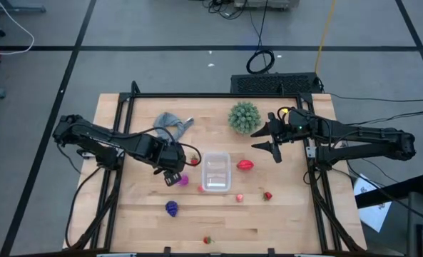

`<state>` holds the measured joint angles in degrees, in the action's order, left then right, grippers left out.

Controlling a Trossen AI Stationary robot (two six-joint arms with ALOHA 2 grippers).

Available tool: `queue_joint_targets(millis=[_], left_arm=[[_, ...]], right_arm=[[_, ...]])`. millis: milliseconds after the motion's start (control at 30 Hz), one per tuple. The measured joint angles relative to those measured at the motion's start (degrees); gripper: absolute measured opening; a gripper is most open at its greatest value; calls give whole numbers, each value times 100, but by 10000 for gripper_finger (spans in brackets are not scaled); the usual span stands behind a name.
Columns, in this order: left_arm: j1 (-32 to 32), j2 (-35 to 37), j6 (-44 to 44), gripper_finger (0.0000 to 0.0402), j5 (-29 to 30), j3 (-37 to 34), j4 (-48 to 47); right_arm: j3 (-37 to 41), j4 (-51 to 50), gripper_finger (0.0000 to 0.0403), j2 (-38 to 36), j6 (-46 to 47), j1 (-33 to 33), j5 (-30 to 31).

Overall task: Pick and placing Produce into tupperware
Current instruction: Put the onion into the transparent bin

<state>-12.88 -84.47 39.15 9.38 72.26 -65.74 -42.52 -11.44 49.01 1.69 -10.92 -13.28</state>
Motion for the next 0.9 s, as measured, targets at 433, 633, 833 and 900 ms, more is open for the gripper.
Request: queue_joint_targets(millis=[433, 633, 833, 900], left_arm=[[0, -494, -380, 298, 20, -6, 150], [-82, -794, -576, 335, -169, -6, 239], [-154, -1070, -545, 350, -189, -6, 269], [-178, -1175, -488, 353, -189, -6, 317]], right_arm=[[0, 4, 183, 2, 61, 0, 2], [0, 4, 183, 2, 61, 0, 2], [0, 3, 183, 2, 61, 0, 2], [0, 4, 183, 2, 63, 0, 2]])
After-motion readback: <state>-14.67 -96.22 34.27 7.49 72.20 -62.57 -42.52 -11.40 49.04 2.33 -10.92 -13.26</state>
